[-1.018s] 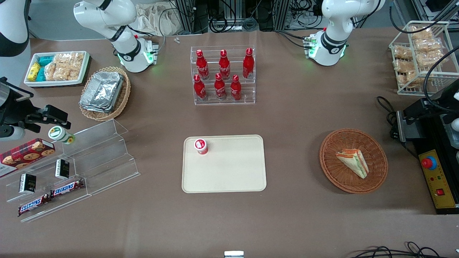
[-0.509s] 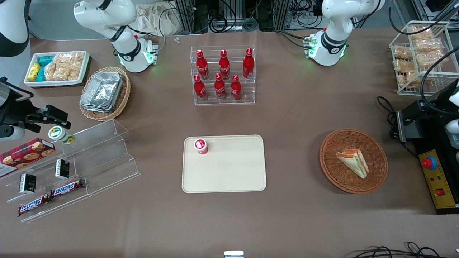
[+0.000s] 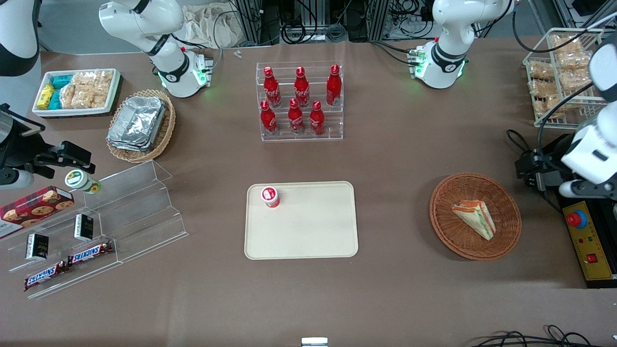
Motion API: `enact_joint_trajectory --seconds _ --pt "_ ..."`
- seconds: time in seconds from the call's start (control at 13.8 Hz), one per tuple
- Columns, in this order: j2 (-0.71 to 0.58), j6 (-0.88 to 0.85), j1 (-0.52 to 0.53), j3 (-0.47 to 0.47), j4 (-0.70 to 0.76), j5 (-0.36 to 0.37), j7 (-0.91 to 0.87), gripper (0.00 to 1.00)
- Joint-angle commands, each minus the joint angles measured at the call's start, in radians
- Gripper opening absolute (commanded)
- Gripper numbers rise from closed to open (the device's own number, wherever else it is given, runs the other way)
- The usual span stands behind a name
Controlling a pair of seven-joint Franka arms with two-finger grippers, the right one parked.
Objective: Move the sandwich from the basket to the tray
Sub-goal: 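Move the left gripper over the wicker basket above the sandwich, then lower the open left gripper onto the wrapped sandwich in the basket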
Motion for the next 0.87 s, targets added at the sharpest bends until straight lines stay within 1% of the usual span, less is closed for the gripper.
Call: enact_joint_trajectory --seconds 0.0,0.22,0.36,0.58,0.8 --pt "-0.016 0.069 0.0 0.002 -0.089 -0.011 -0.099 1.0" --pt "0.013 0.149 0.0 0.002 -0.147 -0.005 -0.173 1.0" --pt "0.023 0.279 0.006 0.005 -0.233 -0.005 -0.191 1.0" --pt "0.094 0.374 0.001 0.005 -0.263 0.007 -0.416 1.0" --pt "0.163 0.447 -0.002 0.005 -0.264 0.009 -0.513 1.0"
